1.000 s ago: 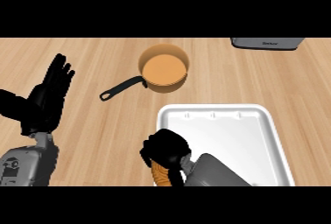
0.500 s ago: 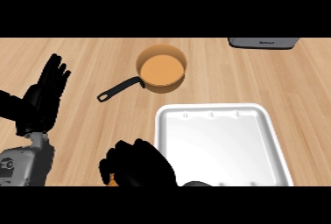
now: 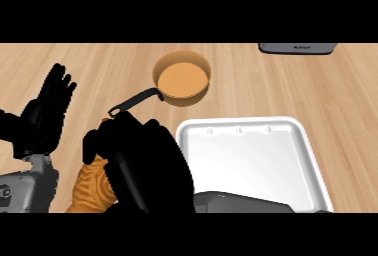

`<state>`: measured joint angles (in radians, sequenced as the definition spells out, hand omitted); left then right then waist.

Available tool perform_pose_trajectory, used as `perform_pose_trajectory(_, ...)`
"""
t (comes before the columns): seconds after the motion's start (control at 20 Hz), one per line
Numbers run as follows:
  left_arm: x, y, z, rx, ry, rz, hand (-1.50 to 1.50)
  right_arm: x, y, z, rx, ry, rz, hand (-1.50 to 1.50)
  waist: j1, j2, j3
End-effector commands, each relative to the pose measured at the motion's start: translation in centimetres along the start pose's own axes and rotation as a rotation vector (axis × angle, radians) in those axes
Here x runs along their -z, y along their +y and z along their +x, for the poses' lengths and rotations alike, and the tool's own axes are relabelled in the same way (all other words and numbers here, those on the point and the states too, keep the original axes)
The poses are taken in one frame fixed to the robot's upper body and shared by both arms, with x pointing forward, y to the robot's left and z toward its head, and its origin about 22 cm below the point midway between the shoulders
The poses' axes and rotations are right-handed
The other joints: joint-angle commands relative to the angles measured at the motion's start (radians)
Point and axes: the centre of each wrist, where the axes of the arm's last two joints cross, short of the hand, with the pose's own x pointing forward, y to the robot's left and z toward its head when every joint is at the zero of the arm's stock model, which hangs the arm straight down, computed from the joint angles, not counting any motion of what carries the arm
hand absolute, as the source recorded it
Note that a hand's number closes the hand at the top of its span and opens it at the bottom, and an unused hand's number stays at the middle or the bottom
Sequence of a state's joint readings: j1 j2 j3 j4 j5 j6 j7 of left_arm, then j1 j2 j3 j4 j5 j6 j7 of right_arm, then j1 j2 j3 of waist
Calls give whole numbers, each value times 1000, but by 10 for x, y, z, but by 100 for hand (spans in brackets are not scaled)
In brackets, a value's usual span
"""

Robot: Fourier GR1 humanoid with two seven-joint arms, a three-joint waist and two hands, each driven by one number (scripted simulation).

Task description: Pick the croissant from the tray and place it in the pot

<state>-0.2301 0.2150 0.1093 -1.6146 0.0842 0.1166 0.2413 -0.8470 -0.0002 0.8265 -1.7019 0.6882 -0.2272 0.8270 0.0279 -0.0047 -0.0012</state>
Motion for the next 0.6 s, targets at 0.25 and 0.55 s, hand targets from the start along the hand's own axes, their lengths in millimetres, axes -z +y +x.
perform_pose_trajectory(0.25, 2, 2, -4, -6, -11, 0, 0, 66, -26, -1, 105, 105, -93, 150, -7, 7, 0)
perform_pose_trajectory(0.55, -12, 1, -1, -8, 3, 11, 0, 99, -19, -47, 121, 149, -100, 150, -1, 8, 1)
